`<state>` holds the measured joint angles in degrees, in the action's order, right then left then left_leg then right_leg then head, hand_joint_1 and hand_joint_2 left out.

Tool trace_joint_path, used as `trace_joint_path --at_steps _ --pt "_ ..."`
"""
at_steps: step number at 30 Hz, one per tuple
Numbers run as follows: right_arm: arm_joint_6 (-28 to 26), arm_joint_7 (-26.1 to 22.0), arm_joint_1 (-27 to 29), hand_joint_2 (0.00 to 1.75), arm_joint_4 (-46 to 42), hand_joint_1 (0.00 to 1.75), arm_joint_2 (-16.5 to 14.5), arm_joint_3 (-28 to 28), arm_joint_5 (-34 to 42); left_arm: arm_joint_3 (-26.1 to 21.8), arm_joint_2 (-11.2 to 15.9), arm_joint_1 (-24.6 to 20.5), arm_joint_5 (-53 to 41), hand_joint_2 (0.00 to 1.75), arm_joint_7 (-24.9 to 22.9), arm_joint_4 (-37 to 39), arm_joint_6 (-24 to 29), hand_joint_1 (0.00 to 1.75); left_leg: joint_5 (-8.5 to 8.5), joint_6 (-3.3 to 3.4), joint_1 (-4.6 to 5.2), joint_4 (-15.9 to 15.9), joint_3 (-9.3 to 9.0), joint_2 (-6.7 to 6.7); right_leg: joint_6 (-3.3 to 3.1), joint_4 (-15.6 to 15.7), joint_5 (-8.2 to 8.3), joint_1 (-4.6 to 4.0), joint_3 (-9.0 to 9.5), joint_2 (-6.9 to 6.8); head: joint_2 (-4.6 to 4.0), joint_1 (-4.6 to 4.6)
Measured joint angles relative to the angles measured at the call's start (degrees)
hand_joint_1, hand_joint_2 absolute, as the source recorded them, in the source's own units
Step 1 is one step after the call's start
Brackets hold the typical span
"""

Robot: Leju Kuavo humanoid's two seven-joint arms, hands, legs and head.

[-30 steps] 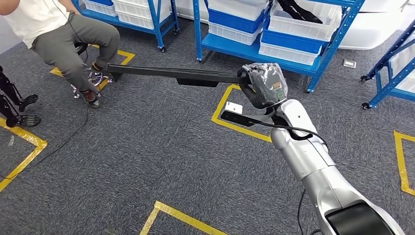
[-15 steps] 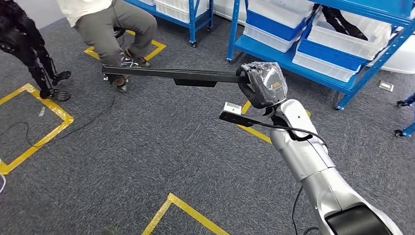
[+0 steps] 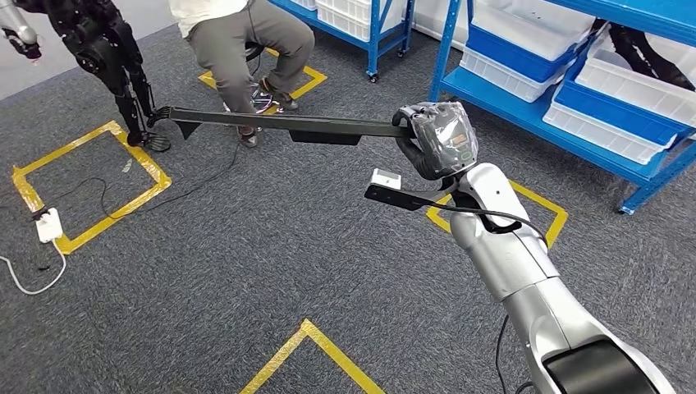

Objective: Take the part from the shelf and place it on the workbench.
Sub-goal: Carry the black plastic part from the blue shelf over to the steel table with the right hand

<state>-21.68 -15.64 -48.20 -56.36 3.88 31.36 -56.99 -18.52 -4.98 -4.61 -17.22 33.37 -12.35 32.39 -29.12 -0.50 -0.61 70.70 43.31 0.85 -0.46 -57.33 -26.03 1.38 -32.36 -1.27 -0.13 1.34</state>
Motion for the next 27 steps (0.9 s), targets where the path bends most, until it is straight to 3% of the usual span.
trace_joint_path --at_steps 1,2,3,5,7,8,10,12,14,16,17,18,20,22,23,25,26,27 --pt "0.04 -0.01 0.05 1.75 0.00 1.62 -0.02 0.02 -0.03 -0.05 -0.01 0.00 0.00 0.00 0.07 0.00 0.04 0.00 -0.72 -0.28 -0.25 2.68 1.48 -0.45 -0.03 -0.01 -0.05 -0.04 0.01 -0.71 0.00 -0.01" --pt "0.06 -0.01 0.12 1.75 0.01 1.62 -0.05 0.04 -0.05 -0.07 -0.03 0.02 0.00 0.00 0.11 0.00 0.07 0.00 -0.45 -0.50 -0.48 3.43 2.00 -0.70 -0.02 -0.02 -0.13 -0.05 0.01 -1.40 0.00 0.01" --pt "0.06 -0.02 0.18 1.75 0.01 1.62 -0.15 0.07 -0.09 -0.09 -0.02 0.04 0.00 0.00 0.14 0.00 0.11 0.00 0.91 -0.69 -0.70 1.66 1.20 -1.05 0.05 -0.04 -0.23 0.00 0.04 -2.06 0.00 0.01" --pt "0.06 -0.04 0.17 1.75 -0.01 1.62 -0.41 0.10 -0.14 -0.11 0.00 0.01 0.00 0.00 0.26 0.00 0.17 0.00 4.46 -0.90 -0.90 -6.20 -2.99 -2.96 0.48 -0.16 -0.60 -0.04 0.24 -3.20 0.00 0.02" --pt "0.11 -0.05 -0.03 1.75 -0.06 1.62 -0.62 0.10 -0.27 -0.14 -0.09 -0.09 0.14 0.00 0.54 -0.01 -0.08 0.00 6.20 -0.55 -0.72 -11.67 -5.93 -4.37 1.21 -0.25 -1.06 -0.54 0.51 -4.19 0.00 -0.11" --pt "0.18 -0.05 -0.13 1.75 -0.09 1.62 -0.70 0.12 -0.35 -0.19 -0.16 -0.14 0.40 0.00 0.67 -0.01 -0.52 0.00 6.19 -0.20 -0.48 -12.29 -6.17 -4.36 1.58 -0.20 -1.21 -0.91 0.64 -4.65 0.00 -0.22" --pt "0.40 -0.02 -0.23 1.75 -0.13 1.62 -0.96 0.22 -0.55 -0.62 -0.19 -0.14 1.52 0.00 0.82 -0.01 -2.31 0.00 6.39 0.75 -0.22 -12.50 -6.10 -2.89 2.31 -0.02 -1.43 -1.12 0.84 -5.46 0.00 -0.35" --pt "0.62 0.03 -0.21 1.75 -0.14 1.62 -1.12 0.28 -0.78 -1.39 -0.22 -0.14 2.94 0.00 1.06 -0.02 -5.15 0.00 6.69 1.74 -0.20 -12.87 -6.28 -1.69 2.68 -1.80 -2.67 -0.84 0.04 -3.59 0.00 -0.44" --pt "0.86 0.10 0.07 1.75 -0.16 1.62 -1.02 0.27 -1.07 -2.05 -0.20 -0.27 3.73 0.00 1.72 -0.02 -8.36 0.00 6.85 2.46 -0.25 -13.04 -6.36 -0.41 2.33 -8.34 -5.61 -0.56 -3.01 -0.39 0.00 -0.56" --pt "1.03 0.17 0.76 1.75 -0.16 1.62 -0.74 0.28 -1.35 -2.38 -0.15 -0.42 3.85 0.00 2.28 -0.02 -10.25 0.00 6.85 2.76 -0.16 -13.03 -6.35 1.31 2.20 -15.69 -7.99 -0.63 -6.84 0.89 0.00 -0.60" --pt "1.04 0.20 1.11 1.75 -0.16 1.62 -0.59 0.28 -1.45 -2.45 -0.16 -0.45 3.85 0.00 2.40 -0.02 -10.55 0.00 6.85 2.81 -0.08 -13.01 -6.35 2.27 2.38 -16.89 -7.99 -0.71 -7.74 1.10 0.00 -0.62" --pt "1.04 0.22 1.36 1.75 -0.17 1.62 -0.48 0.28 -1.53 -2.50 -0.17 -0.44 3.85 0.00 2.46 -0.02 -10.72 0.00 6.87 2.81 0.00 -12.98 -6.36 3.21 2.65 -15.88 -7.14 -0.79 -7.56 1.30 0.00 -0.64" --pt "1.04 0.23 1.53 1.75 -0.31 1.62 -0.35 0.25 -1.58 -2.58 -0.17 -0.42 3.85 0.00 2.55 -0.02 -10.85 0.00 6.92 2.76 0.07 -12.91 -6.38 4.89 3.03 -8.23 -3.56 -0.80 -4.41 2.79 0.00 -0.66" --pt "1.04 0.23 1.49 1.75 -0.47 1.62 -0.32 0.23 -1.55 -2.67 -0.14 -0.43 3.85 0.00 2.62 -0.02 -10.88 0.00 6.97 2.48 0.25 -12.76 -6.25 6.20 2.69 -1.84 -0.83 -0.85 -1.47 4.74 0.00 -0.61" --pt "1.04 0.23 1.47 1.75 -0.54 1.62 -0.38 0.25 -1.55 -2.75 -0.14 -0.41 3.85 0.00 2.64 -0.02 -10.91 0.00 7.05 2.26 0.27 -12.76 -6.13 6.76 2.36 -0.80 -0.40 -0.97 -0.95 5.10 0.00 -0.58" --pt "1.04 0.23 1.46 1.75 -0.63 1.62 -0.55 0.30 -1.58 -2.92 -0.11 -0.31 3.85 0.00 2.68 -0.02 -10.97 0.00 7.25 1.66 0.20 -12.88 -5.88 7.71 1.61 -0.53 -0.15 -0.93 -0.65 3.95 0.00 -0.56" --pt "1.04 0.24 1.44 1.75 -0.70 1.62 -0.67 0.32 -1.61 -3.00 -0.10 -0.22 3.84 0.00 2.69 -0.02 -10.98 0.00 7.07 1.34 0.23 -12.63 -5.64 7.00 1.22 -0.34 0.01 -0.74 -0.47 3.29 0.00 -0.55" --pt "1.04 0.25 1.40 1.75 -0.77 1.62 -0.75 0.32 -1.63 -3.05 -0.08 -0.17 3.78 0.00 2.73 -0.02 -10.89 0.00 6.32 1.03 0.30 -11.57 -5.08 5.46 0.68 -0.12 0.14 -0.50 -0.28 2.65 0.00 -0.48"
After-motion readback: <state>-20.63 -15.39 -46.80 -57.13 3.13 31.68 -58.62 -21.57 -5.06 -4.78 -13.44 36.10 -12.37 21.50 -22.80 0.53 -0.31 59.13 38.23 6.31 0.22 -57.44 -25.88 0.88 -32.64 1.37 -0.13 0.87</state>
